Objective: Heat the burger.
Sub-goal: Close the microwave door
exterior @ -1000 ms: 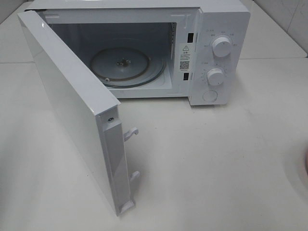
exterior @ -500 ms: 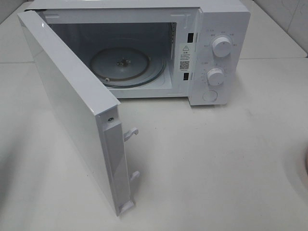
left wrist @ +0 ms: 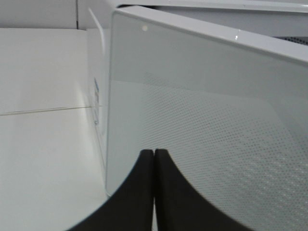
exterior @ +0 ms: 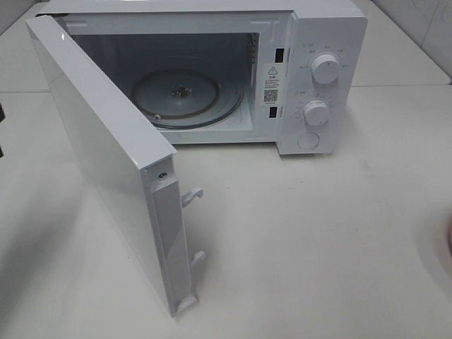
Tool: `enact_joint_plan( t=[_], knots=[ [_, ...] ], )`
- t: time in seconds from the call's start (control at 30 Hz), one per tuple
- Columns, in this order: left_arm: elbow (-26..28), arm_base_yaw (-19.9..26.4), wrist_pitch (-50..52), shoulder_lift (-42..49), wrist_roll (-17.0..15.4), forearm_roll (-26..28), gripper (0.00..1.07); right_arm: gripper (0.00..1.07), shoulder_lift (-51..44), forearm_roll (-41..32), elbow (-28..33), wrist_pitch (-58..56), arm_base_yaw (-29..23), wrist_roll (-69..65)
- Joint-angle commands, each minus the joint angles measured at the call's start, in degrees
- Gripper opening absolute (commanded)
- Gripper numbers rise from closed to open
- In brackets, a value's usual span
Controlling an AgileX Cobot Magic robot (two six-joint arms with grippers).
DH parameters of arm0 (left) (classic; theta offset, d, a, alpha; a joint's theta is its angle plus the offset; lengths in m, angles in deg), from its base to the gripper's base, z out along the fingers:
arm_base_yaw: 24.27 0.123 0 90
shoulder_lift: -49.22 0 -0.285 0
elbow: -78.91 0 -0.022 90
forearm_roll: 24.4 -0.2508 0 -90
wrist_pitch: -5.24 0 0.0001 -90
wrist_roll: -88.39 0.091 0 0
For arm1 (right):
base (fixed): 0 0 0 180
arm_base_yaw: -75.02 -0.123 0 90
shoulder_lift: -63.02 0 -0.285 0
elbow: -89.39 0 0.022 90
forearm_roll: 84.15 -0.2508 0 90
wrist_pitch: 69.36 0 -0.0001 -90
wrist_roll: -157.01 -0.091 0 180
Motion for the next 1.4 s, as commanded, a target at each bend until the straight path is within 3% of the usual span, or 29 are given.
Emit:
enact_joint_plan(
  t=[0.03,0.17,0.4,0.57,0.63,0.87,1.13,1.4],
  knots=[
    [2.46,-3.44,1.20,-2.98,-0.17,1.78,0.00,0.76,-1.43,-0.06,0.23,0.23,0.23,-0.06],
    [6.36,-8.88,-0.23,-7.10,0.00,3.84,0.00,0.76,-1.43,-0.06,0.23,0.23,0.23,-0.06],
    [8.37,-12.72,-0.74,-10.54,0.17,6.93,0.00,0.76,-1.43,-0.06,0.23,0.23,0.23,-0.06],
    [8.65,-16.10,0.29,-12.78,3.38,10.66,0.00,0.76,-1.43,-0.06,0.23,0.23,0.23,-0.06],
    [9.05,-18.68,0.17,-14.04,6.36,13.64,0.00,0.76,-1.43,-0.06,0.23,0.23,0.23,-0.06],
    [12.89,-24.06,-0.29,-17.07,8.94,19.82,0.00,0.76,-1.43,0.00,0.23,0.23,0.23,-0.06],
    [17.88,-28.25,-0.46,-20.86,9.45,26.07,0.00,0.76,-1.43,0.00,0.23,0.23,0.23,-0.11],
    [23.78,-30.60,-3.61,-24.41,10.43,27.56,0.00,0.76,-1.43,0.00,0.23,0.23,0.23,-0.11]
  ],
)
